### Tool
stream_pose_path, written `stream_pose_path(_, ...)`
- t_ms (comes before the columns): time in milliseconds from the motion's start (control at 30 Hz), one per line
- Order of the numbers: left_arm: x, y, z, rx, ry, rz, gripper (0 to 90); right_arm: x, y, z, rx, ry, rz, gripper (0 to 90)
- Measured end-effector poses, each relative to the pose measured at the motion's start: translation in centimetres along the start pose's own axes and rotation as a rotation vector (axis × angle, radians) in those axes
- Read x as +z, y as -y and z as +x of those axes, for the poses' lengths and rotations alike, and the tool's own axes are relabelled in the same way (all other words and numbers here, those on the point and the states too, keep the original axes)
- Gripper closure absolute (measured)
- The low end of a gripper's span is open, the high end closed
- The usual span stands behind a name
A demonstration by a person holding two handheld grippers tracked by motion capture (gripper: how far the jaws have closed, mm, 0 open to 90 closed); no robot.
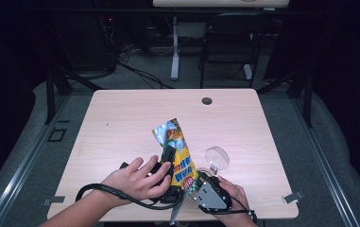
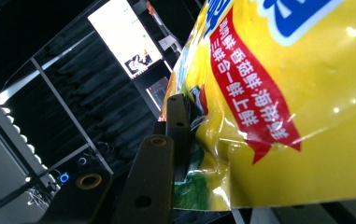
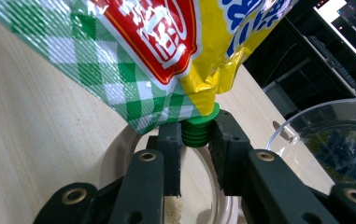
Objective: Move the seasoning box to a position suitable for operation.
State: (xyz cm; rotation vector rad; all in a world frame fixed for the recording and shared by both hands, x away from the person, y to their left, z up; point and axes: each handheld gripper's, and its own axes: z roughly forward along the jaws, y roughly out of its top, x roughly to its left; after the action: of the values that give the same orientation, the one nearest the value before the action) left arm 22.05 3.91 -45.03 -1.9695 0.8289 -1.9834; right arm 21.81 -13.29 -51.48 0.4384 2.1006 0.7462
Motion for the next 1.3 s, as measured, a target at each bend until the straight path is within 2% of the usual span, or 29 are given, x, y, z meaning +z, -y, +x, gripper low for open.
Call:
stream_pose_path(767,-0.21,-0.25,-0.06,0.001,-0.004,-0.005,83.5,0.30,0.12,0.11,0.007,0.019,0.006,74.7)
stream_pose_path(1100,-0.26,-0.29,0.01,0.006,0.001,-0.003,83.6,0.28,0.24,0.01,0.027,0.024,0.003,74.6)
stream_pose_path(1133,-0.26,-0.30,0.00,0.006,0.002,-0.003,83.5,0.93,0.47,-0.03,0.046,-0.029,-0.085,74.6)
stream_pose_path(1300,-0.27,-0.33,-0.02,0.005,0.004,-0.005,83.4,0.99,0.51,-0.03,0.047,-0.030,-0.083,74.6)
